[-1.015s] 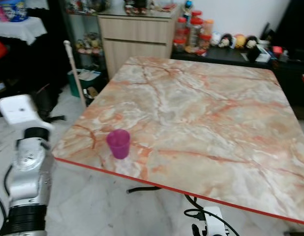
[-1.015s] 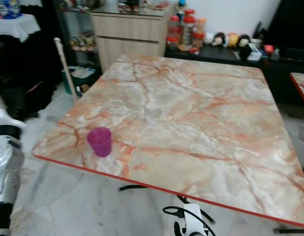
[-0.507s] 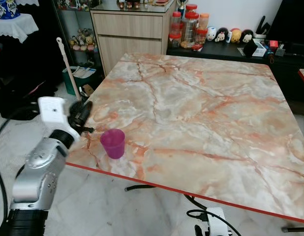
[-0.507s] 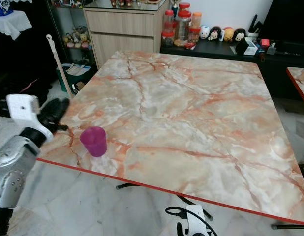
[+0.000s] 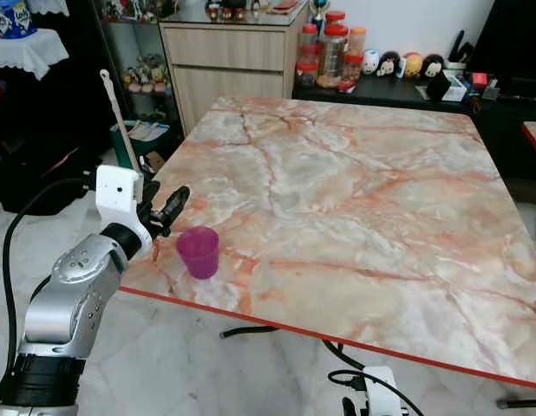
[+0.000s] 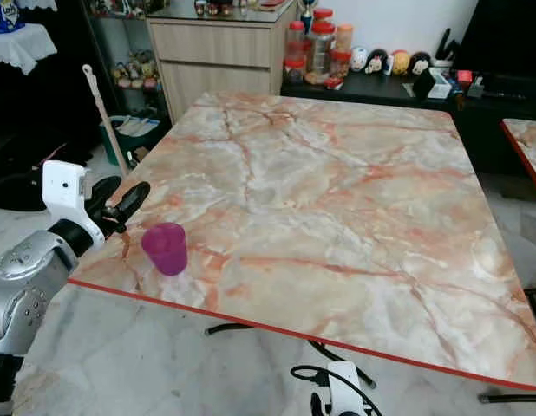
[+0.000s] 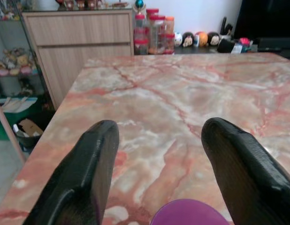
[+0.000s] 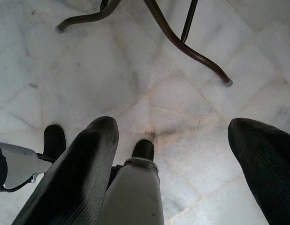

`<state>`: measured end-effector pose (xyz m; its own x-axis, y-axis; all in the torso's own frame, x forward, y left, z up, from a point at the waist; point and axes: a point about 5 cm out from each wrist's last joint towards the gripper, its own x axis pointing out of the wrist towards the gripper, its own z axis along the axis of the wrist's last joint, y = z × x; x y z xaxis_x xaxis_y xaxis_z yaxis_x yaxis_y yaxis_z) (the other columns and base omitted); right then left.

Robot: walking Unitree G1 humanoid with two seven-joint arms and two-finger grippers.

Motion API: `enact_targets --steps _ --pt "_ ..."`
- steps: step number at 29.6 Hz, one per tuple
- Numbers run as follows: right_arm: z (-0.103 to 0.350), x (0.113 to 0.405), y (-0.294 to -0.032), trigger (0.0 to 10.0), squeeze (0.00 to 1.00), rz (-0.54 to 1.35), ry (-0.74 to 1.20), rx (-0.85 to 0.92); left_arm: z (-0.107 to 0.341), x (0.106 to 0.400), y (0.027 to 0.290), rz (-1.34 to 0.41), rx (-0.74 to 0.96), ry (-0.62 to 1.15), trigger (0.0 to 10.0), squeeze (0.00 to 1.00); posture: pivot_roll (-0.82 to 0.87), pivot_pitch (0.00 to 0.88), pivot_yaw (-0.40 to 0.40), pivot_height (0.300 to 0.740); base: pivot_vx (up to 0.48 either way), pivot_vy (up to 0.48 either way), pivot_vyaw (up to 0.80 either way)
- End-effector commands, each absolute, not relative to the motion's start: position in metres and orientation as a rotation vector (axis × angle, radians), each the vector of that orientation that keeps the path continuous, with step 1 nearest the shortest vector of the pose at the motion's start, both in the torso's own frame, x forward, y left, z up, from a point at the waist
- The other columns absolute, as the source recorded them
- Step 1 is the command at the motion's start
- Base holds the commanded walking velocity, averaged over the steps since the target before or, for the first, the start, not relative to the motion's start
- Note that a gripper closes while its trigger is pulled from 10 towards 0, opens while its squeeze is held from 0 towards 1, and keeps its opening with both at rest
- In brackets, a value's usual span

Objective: Setting the table

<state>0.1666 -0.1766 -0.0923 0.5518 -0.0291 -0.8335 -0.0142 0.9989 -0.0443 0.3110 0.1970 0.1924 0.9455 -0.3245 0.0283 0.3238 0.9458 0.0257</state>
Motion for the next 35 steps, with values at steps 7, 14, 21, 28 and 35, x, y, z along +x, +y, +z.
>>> enact_targets --steps 7,14,21,28,35 --pt "-0.092 0.167 -0.175 10.0 0.00 -0.019 0.989 -0.039 0.174 0.320 0.193 -0.347 0.083 0.101 10.0 0.00 0.09 0.000 0.024 0.740 0.000 0.000 0.00" --pt "-0.092 0.168 -0.176 10.0 0.00 -0.015 0.987 -0.047 0.162 0.325 0.197 -0.307 0.079 0.192 10.0 0.00 0.07 0.000 0.029 0.740 0.000 0.000 0.00" --pt "-0.092 0.168 -0.177 10.0 0.00 -0.008 0.987 -0.057 0.152 0.323 0.198 -0.339 0.027 0.266 10.0 0.00 0.07 0.000 0.029 0.740 0.000 0.000 0.00" --pt "-0.092 0.167 -0.175 10.0 0.00 -0.001 0.988 -0.059 0.145 0.318 0.195 -0.378 0.040 0.305 10.0 0.00 0.07 0.000 0.031 0.740 0.000 0.000 0.00" --pt "-0.093 0.167 -0.173 10.0 0.00 0.010 0.988 -0.063 0.145 0.317 0.190 -0.402 0.054 0.320 10.0 0.00 0.07 0.000 0.032 0.740 0.000 0.000 0.00"
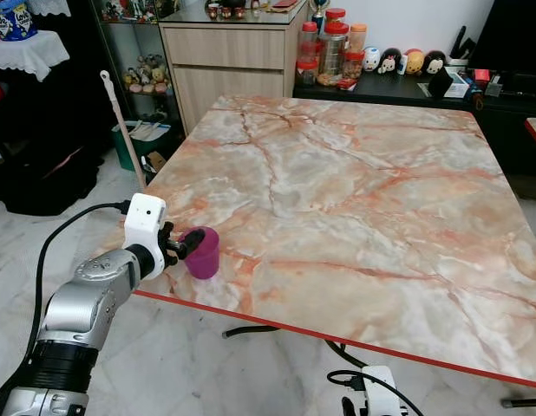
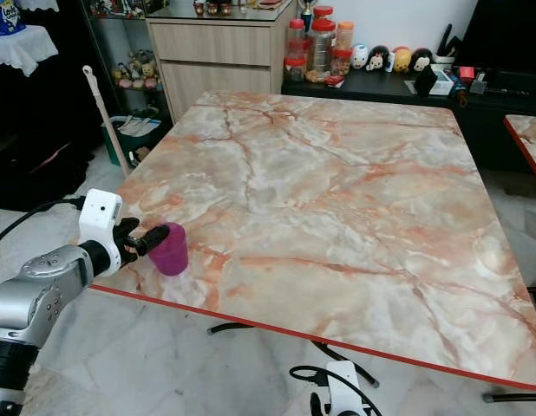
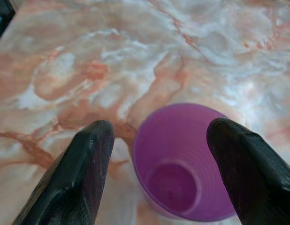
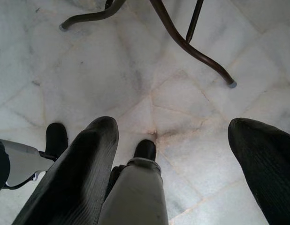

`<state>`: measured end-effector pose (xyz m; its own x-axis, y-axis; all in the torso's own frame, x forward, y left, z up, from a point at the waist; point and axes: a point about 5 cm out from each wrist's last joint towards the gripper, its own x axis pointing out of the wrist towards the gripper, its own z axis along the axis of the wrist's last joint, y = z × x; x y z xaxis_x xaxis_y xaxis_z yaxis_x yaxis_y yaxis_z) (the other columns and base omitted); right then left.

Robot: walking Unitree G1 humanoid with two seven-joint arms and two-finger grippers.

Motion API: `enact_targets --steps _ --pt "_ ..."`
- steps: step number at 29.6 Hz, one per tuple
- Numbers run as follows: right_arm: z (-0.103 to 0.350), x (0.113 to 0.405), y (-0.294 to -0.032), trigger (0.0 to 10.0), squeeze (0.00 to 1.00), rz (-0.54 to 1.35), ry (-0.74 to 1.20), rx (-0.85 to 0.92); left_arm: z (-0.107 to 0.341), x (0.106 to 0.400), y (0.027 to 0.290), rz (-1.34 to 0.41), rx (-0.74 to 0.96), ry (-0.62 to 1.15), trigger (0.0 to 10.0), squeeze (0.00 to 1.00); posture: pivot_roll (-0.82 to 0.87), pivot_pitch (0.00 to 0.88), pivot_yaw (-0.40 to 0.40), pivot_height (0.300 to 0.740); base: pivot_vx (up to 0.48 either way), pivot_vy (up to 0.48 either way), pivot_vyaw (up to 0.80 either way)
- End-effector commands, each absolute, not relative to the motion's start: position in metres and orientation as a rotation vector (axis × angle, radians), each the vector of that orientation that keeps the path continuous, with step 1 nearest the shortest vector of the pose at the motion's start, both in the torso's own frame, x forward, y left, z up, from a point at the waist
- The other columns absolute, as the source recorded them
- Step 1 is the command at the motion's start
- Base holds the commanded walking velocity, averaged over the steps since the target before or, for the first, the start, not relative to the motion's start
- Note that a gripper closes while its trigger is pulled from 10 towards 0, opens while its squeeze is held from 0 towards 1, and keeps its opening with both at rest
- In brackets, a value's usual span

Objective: Setting the table

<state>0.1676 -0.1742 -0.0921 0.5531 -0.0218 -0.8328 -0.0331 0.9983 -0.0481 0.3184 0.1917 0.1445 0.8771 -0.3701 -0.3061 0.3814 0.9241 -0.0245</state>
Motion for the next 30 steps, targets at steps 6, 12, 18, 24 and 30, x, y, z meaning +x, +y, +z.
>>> enact_targets --steps 6,12,18,24,30 --pt "-0.093 0.166 -0.173 10.0 0.00 0.010 0.989 -0.064 0.145 0.318 0.189 -0.403 0.060 0.329 10.0 0.00 0.07 0.000 0.034 0.740 0.000 0.000 0.00" --pt "-0.094 0.164 -0.173 10.0 0.00 0.006 0.994 -0.063 0.144 0.320 0.187 -0.407 0.072 0.341 10.0 0.00 0.07 0.000 0.036 0.740 0.000 0.000 0.00" --pt "-0.094 0.163 -0.172 10.0 0.00 0.009 0.995 -0.062 0.143 0.320 0.185 -0.410 0.076 0.349 10.0 0.00 0.07 0.000 0.039 0.740 0.000 0.000 0.00" --pt "-0.094 0.162 -0.172 10.0 0.00 0.007 0.998 -0.060 0.141 0.320 0.184 -0.417 0.083 0.364 10.0 0.00 0.07 0.000 0.041 0.740 0.000 0.000 0.00" --pt "-0.095 0.162 -0.172 10.0 0.00 0.009 0.999 -0.060 0.151 0.324 0.185 -0.395 0.074 0.296 10.0 0.00 0.07 0.000 0.040 0.740 0.000 0.000 0.00"
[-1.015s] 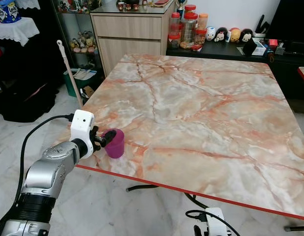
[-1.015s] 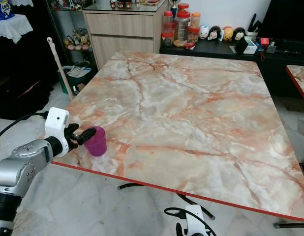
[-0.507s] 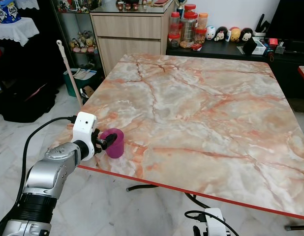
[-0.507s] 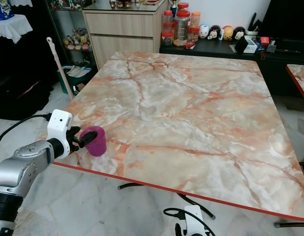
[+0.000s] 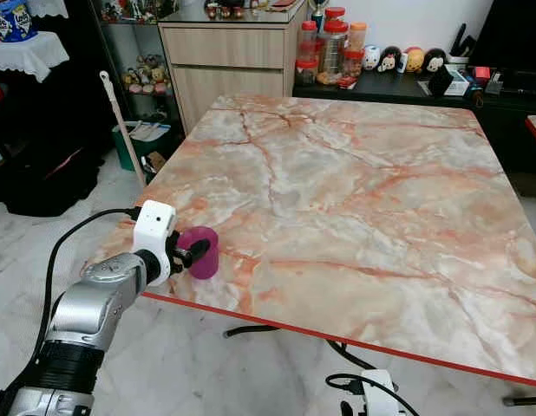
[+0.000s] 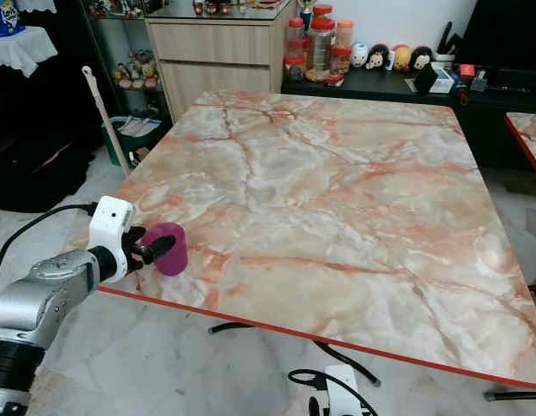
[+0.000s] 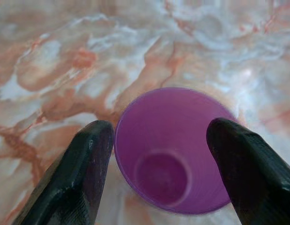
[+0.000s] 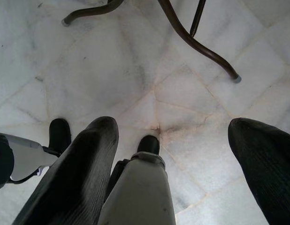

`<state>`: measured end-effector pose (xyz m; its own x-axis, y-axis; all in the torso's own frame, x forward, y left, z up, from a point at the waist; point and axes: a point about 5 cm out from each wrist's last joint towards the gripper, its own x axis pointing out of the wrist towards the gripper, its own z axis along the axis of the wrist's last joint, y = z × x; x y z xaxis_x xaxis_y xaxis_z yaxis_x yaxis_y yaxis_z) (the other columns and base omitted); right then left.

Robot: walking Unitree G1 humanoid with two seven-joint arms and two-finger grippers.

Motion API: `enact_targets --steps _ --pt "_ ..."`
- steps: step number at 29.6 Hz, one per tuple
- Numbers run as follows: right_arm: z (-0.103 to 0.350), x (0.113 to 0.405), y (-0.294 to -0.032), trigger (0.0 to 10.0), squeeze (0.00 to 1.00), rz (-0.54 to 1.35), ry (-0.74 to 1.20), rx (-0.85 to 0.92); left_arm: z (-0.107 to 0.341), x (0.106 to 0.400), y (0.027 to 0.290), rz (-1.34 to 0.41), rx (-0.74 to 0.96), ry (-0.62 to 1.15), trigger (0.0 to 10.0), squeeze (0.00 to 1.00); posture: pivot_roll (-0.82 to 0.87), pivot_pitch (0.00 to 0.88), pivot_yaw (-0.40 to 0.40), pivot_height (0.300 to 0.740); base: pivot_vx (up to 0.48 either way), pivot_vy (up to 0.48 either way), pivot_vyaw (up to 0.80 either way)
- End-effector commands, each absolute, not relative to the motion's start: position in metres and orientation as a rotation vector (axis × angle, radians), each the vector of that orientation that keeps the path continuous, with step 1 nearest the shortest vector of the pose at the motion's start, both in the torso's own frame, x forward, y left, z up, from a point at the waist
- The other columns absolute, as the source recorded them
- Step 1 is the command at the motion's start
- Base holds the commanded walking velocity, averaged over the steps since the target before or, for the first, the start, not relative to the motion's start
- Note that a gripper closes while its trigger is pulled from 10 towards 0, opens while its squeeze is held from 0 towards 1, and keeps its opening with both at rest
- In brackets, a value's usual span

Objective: Setting the table

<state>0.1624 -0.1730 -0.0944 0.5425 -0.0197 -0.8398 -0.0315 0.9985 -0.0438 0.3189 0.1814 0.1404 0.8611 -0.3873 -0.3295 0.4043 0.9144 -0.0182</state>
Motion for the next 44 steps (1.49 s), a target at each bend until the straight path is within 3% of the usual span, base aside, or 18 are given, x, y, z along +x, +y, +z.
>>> enact_targets --steps 1,8,19,39,40,44 --pt "-0.095 0.162 -0.172 10.0 0.00 0.009 1.000 -0.061 0.152 0.324 0.185 -0.396 0.080 0.295 10.0 0.00 0.07 0.000 0.040 0.740 0.000 0.000 0.00" --pt "-0.094 0.163 -0.171 10.0 0.00 0.012 0.998 -0.061 0.149 0.323 0.185 -0.401 0.093 0.310 10.0 0.00 0.07 0.000 0.041 0.740 0.000 0.000 0.00" --pt "-0.094 0.163 -0.172 10.0 0.00 0.011 0.998 -0.064 0.178 0.334 0.205 -0.251 0.050 0.139 10.0 0.00 0.07 0.000 0.037 0.740 0.000 0.000 0.00" --pt "-0.094 0.164 -0.173 10.0 0.00 0.013 0.997 -0.065 0.147 0.321 0.205 -0.340 0.113 0.280 10.0 0.00 0.08 0.000 0.033 0.740 0.000 0.000 0.00" --pt "-0.094 0.164 -0.173 10.0 0.00 0.013 0.997 -0.066 0.146 0.321 0.205 -0.335 0.117 0.283 10.0 1.00 0.07 0.000 0.032 0.740 0.000 0.000 0.00" --pt "-0.094 0.164 -0.173 10.0 0.00 0.012 0.998 -0.068 0.144 0.321 0.205 -0.336 0.123 0.281 10.0 1.00 0.07 0.000 0.031 0.740 0.000 0.000 0.00"
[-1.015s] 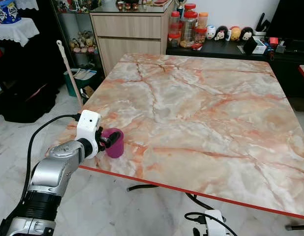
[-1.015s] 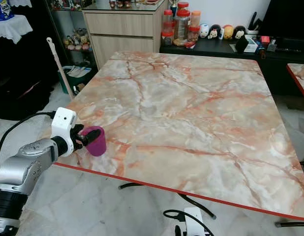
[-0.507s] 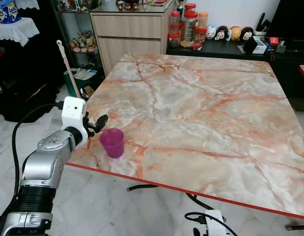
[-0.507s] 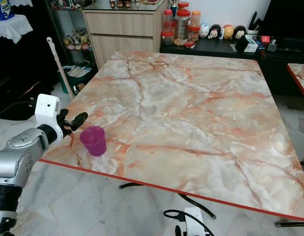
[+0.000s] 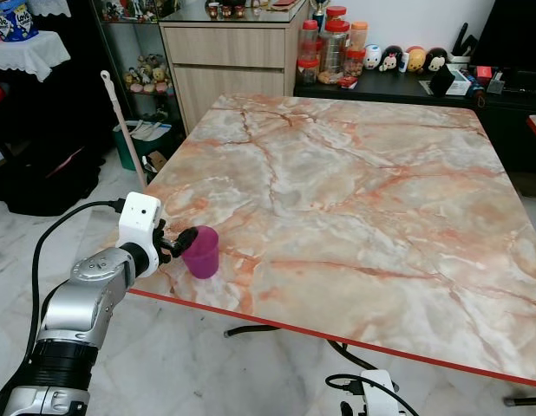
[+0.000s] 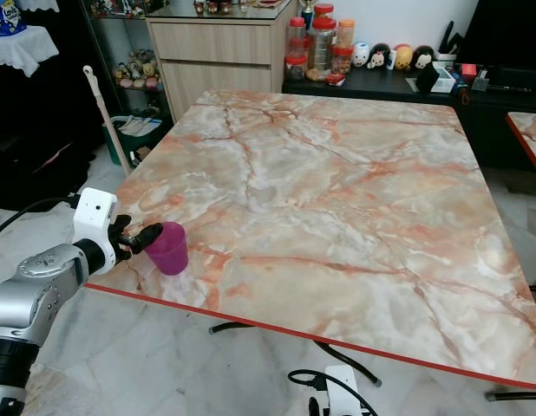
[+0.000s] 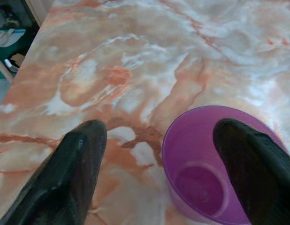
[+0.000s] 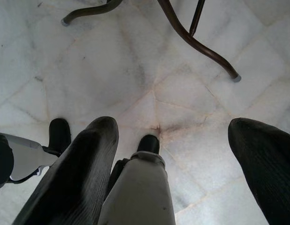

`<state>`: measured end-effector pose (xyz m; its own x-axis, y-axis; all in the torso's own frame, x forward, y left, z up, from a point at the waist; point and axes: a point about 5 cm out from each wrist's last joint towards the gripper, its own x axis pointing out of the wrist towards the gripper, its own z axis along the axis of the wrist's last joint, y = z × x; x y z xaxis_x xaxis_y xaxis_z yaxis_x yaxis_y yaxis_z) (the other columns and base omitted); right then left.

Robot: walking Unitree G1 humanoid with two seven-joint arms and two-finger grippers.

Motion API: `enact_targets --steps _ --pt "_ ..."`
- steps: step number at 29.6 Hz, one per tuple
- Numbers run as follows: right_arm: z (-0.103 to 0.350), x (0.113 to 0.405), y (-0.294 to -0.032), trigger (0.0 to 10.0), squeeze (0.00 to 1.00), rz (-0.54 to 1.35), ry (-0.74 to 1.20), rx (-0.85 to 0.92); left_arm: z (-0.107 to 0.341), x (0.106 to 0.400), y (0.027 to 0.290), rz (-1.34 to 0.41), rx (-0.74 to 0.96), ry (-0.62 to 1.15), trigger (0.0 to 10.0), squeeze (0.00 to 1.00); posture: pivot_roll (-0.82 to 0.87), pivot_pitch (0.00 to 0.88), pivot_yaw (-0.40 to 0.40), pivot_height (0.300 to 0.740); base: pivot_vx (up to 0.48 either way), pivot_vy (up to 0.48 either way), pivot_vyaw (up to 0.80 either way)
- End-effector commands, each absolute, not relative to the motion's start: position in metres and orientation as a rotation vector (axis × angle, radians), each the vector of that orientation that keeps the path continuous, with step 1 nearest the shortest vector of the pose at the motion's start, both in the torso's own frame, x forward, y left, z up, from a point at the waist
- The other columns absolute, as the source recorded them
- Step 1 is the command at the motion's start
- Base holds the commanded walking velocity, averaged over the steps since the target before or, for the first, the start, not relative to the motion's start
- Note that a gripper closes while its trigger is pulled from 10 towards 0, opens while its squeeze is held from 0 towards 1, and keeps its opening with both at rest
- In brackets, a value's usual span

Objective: Setting the table

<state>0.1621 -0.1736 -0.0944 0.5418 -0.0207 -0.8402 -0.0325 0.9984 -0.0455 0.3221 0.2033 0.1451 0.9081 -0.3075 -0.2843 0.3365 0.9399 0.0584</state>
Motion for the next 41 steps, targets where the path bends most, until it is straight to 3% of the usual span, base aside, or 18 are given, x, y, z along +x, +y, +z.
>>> enact_targets --steps 1,2,3,18,20,21,22,23,24,41 --pt "-0.094 0.164 -0.173 10.0 0.00 0.012 0.998 -0.068 0.144 0.321 0.205 -0.340 0.126 0.282 10.0 1.00 0.07 0.000 0.031 0.740 0.000 0.000 0.00" --pt "-0.094 0.164 -0.173 10.0 0.00 0.013 0.998 -0.068 0.144 0.321 0.205 -0.343 0.128 0.283 10.0 1.00 0.07 0.000 0.031 0.740 0.000 0.000 0.00" --pt "-0.094 0.164 -0.173 10.0 0.00 0.012 0.998 -0.068 0.144 0.321 0.204 -0.348 0.130 0.289 10.0 0.00 0.07 0.000 0.033 0.740 0.000 0.000 0.00" --pt "-0.094 0.163 -0.173 10.0 0.00 0.012 1.000 -0.066 0.134 0.315 0.198 -0.411 0.169 0.350 10.0 0.00 0.07 0.000 0.034 0.740 0.000 0.000 0.00" --pt "-0.094 0.163 -0.173 10.0 0.00 0.012 1.000 -0.066 0.134 0.316 0.198 -0.401 0.163 0.352 7.9 0.00 0.07 0.000 0.036 0.740 0.000 0.000 0.00" --pt "-0.094 0.163 -0.173 10.0 0.00 0.011 1.000 -0.067 0.134 0.317 0.199 -0.396 0.163 0.351 4.5 0.00 0.07 0.000 0.035 0.740 0.000 0.000 0.00" --pt "-0.094 0.163 -0.173 10.0 0.00 0.011 1.000 -0.067 0.134 0.317 0.199 -0.396 0.164 0.351 4.5 0.00 0.07 0.000 0.035 0.740 0.000 0.000 0.00" --pt "-0.094 0.163 -0.173 10.0 0.00 0.011 1.000 -0.067 0.135 0.317 0.199 -0.395 0.162 0.348 1.9 0.00 0.07 0.000 0.035 0.740 0.000 0.000 0.00" --pt "-0.094 0.163 -0.173 10.0 0.00 0.011 1.000 -0.067 0.136 0.318 0.199 -0.393 0.161 0.344 0.9 0.00 0.07 0.000 0.036 0.740 0.000 0.000 0.00" --pt "-0.095 0.162 -0.172 10.0 0.00 0.014 1.001 -0.066 0.135 0.316 0.197 -0.417 0.163 0.356 1.0 0.00 0.07 0.000 0.038 0.740 0.000 0.000 0.00"
